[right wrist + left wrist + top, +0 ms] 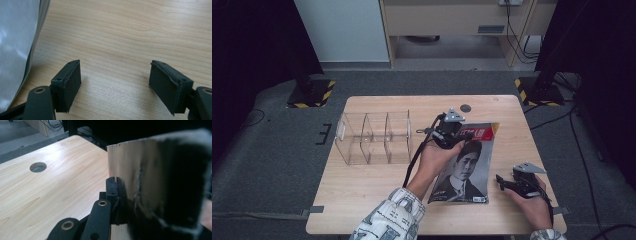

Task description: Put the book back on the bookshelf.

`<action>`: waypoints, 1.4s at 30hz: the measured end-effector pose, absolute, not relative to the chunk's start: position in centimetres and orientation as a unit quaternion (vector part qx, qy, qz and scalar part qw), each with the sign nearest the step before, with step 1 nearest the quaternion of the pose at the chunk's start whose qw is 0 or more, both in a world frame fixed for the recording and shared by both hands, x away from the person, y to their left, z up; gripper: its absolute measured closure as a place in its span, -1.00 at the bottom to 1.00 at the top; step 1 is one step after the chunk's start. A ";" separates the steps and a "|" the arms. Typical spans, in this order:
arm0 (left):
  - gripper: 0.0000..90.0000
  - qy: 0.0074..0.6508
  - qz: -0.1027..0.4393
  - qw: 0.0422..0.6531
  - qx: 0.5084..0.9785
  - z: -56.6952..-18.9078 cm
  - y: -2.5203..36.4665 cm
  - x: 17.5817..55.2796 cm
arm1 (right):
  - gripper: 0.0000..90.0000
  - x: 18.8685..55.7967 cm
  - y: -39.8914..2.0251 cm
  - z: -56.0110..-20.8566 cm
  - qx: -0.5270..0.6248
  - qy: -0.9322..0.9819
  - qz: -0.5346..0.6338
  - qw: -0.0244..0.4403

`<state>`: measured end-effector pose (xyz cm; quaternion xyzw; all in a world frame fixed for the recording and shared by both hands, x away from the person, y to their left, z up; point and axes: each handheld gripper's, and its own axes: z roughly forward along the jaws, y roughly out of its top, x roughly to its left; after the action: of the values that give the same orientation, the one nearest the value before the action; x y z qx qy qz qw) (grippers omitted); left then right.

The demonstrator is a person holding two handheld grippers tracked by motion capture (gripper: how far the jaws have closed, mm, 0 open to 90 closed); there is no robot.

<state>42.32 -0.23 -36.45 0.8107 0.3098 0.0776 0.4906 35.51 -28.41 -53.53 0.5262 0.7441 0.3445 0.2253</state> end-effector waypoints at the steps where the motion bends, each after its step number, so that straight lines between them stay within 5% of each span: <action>1: 0.92 0.310 0.078 0.492 0.810 -36.2 -0.1 42.3 | -0.43 35.5 -28.4 -53.6 0.522 0.747 0.343 0.226; 42: 0.92 0.314 0.095 0.533 0.780 -31.6 4.0 41.7 | -0.53 35.5 -27.9 -53.7 0.506 0.762 0.338 0.221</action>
<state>41.66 3.97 -31.59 0.7800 0.3144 0.0955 0.5325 35.47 -27.87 -53.75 0.5058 0.7621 0.3385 0.2209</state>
